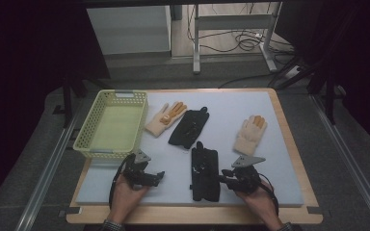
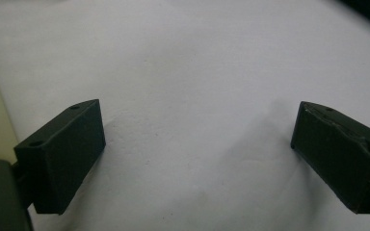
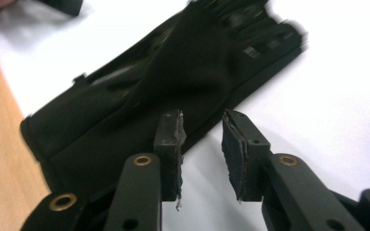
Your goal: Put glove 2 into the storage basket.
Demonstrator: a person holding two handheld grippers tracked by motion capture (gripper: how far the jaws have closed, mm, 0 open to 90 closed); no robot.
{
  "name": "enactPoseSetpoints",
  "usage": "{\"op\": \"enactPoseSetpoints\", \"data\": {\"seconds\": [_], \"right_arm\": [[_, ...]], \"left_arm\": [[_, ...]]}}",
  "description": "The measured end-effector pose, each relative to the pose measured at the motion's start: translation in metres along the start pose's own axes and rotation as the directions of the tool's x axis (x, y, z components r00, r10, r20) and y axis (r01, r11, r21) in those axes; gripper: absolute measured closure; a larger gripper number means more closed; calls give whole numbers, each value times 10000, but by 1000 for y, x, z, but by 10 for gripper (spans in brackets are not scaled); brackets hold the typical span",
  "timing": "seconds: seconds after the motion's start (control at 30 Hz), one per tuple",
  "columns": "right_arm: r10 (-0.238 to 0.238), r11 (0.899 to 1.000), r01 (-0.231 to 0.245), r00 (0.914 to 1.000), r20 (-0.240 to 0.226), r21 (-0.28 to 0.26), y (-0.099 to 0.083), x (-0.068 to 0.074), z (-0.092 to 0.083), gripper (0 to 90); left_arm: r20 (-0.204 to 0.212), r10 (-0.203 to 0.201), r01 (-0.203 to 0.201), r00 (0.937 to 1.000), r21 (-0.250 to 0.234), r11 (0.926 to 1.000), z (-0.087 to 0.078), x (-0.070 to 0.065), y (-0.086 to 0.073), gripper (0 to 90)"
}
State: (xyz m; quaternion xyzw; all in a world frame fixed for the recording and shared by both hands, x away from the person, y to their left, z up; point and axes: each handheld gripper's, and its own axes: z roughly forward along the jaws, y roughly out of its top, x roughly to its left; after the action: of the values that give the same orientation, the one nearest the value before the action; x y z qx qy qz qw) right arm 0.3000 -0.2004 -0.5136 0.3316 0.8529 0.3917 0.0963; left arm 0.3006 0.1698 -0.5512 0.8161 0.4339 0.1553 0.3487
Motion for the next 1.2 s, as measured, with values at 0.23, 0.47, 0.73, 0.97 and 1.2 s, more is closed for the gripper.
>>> {"op": "enactPoseSetpoints", "data": {"seconds": [0.23, 0.47, 0.73, 0.97, 1.2], "right_arm": [[179, 9995, -173, 9996, 235, -268, 32, -22, 11, 589], [70, 9996, -53, 9980, 625, -269, 74, -43, 39, 677], [185, 9997, -172, 9968, 775, -168, 110, -58, 81, 678], [496, 9988, -490, 9915, 1199, -79, 122, -69, 116, 608], [671, 9970, -722, 9861, 1522, 278, 121, -75, 141, 543]], "left_arm": [[2, 1, -1, 10000, 3, 10000, 0, 0, 0, 50], [6, -3, 3, 10000, 6, 10000, 0, 0, 0, 51], [19, -1, 1, 10000, 7, 10000, 0, 0, 0, 50], [24, -10, 10, 10000, -15, 10000, 0, 0, 0, 51], [17, -7, 7, 10000, -2, 10000, 0, 0, 0, 50]]}}
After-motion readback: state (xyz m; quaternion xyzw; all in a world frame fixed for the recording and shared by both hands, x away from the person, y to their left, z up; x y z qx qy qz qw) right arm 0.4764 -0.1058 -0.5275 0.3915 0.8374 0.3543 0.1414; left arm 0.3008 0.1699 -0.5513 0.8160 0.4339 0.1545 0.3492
